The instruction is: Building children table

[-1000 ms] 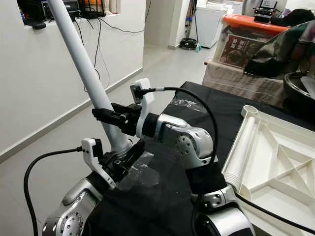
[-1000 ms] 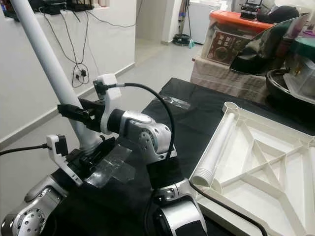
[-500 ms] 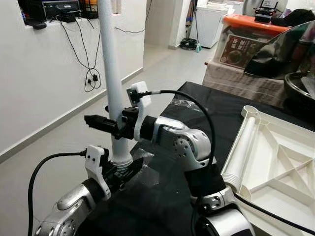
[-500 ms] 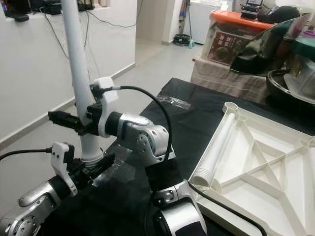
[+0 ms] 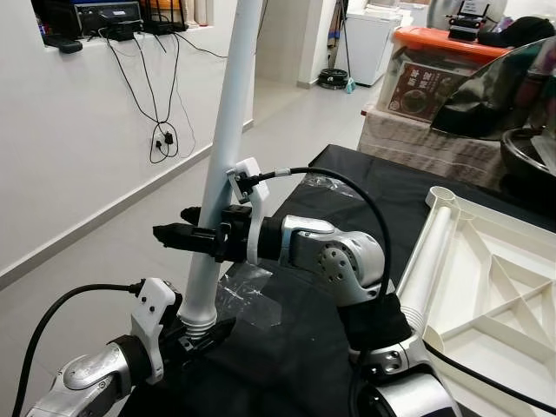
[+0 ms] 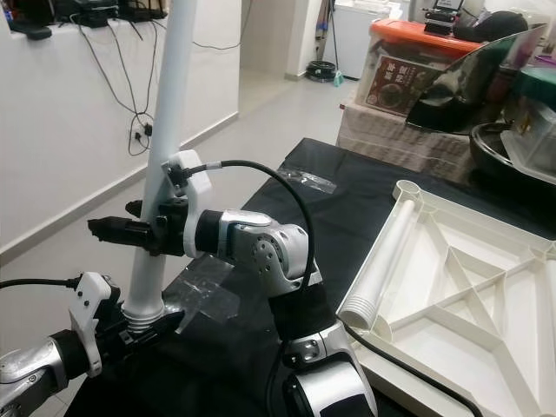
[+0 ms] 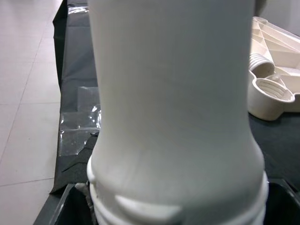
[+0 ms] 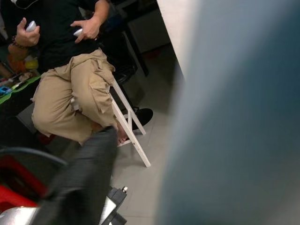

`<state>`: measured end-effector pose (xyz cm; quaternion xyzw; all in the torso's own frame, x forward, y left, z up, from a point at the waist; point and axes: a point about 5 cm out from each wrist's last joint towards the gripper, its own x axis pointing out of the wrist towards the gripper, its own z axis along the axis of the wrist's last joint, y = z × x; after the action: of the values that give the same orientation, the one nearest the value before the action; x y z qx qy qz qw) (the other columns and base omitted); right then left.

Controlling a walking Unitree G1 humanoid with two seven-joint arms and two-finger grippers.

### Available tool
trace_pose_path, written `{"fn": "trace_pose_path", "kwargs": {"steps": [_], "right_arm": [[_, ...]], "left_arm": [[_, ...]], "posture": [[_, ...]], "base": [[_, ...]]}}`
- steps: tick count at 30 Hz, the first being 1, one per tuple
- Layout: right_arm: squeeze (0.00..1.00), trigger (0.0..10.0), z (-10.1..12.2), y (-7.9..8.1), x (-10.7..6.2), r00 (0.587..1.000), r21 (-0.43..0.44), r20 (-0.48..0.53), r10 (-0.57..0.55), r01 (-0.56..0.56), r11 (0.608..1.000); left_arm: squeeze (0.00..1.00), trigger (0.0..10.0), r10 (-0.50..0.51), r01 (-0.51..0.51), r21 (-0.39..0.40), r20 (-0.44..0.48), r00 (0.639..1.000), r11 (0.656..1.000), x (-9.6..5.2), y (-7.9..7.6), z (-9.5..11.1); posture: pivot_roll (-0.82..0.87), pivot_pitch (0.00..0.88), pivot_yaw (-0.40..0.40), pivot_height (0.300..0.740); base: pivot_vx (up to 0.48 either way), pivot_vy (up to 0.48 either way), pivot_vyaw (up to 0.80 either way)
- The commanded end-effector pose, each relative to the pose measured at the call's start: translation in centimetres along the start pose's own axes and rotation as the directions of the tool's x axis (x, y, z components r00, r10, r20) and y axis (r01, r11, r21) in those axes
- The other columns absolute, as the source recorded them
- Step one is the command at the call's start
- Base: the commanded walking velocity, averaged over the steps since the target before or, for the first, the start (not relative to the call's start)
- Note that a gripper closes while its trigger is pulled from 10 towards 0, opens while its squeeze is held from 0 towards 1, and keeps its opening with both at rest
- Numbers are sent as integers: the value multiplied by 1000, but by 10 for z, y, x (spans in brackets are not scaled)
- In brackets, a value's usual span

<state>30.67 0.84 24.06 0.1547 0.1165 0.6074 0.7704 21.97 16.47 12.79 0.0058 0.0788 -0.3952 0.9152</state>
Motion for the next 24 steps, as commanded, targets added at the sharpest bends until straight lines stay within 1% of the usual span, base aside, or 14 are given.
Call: {"fn": "trace_pose_path", "kwargs": {"steps": [1, 3, 8, 11, 18, 19, 20, 22, 23, 24], "right_arm": [[0, 0, 2, 7, 5, 999, 24, 22, 39, -40, 999], [0, 0, 3, 6, 5, 999, 50, 40, 34, -36, 998], [0, 0, 3, 6, 6, 998, 61, 47, 28, -31, 998], [0, 0, 1, 6, 7, 997, 99, 74, 6, -14, 995], [0, 0, 1, 5, 6, 996, 113, 94, -12, 1, 994], [0, 0, 2, 2, 4, 994, 117, 108, -32, 20, 993], [0, 0, 2, 2, 4, 994, 117, 108, -32, 20, 993], [0, 0, 11, -8, -4, 979, 99, 160, -125, 110, 989], [0, 0, 11, -8, -4, 979, 99, 160, -125, 110, 989], [0, 0, 22, -18, -14, 956, 81, 209, -204, 191, 978]], "left_arm": [[0, 10000, -75, 76, 24, -33, 997, 997, 4, -11, -4], [0, 10000, -73, 74, 26, -37, 997, 997, 4, -11, -5], [0, 10000, -74, 75, 29, -39, 997, 997, 4, -12, -6], [0, 10000, -79, 80, 33, -34, 996, 996, 6, -14, -7], [0, 10000, -44, 45, 62, -3, 999, 997, 8, -11, -5], [1000, 10000, -25, 24, 68, 9, 1000, 997, 7, -8, -6], [1000, 10000, -25, 24, 68, 9, 1000, 997, 7, -8, -6], [1000, 10000, 16, -19, 68, 41, 999, 997, 4, -3, -3], [1000, 10000, 16, -19, 68, 41, 999, 997, 4, -3, -3], [1000, 10000, 51, -54, 44, 79, 996, 998, 1, -1, 3]], "posture": [[84, 0, -80, 740], [84, 0, -80, 740], [82, 0, -81, 740], [78, 0, -77, 740], [77, 0, -78, 740], [78, 0, -82, 740], [78, 0, -82, 740], [72, 0, -80, 740], [72, 0, -80, 740], [70, 0, -78, 740]], "base": [[0, 0, 0], [0, 0, 0], [0, 0, 0], [0, 0, 0], [0, 0, 0], [0, 0, 0], [0, 0, 0], [0, 0, 0], [0, 0, 0], [0, 0, 0]]}}
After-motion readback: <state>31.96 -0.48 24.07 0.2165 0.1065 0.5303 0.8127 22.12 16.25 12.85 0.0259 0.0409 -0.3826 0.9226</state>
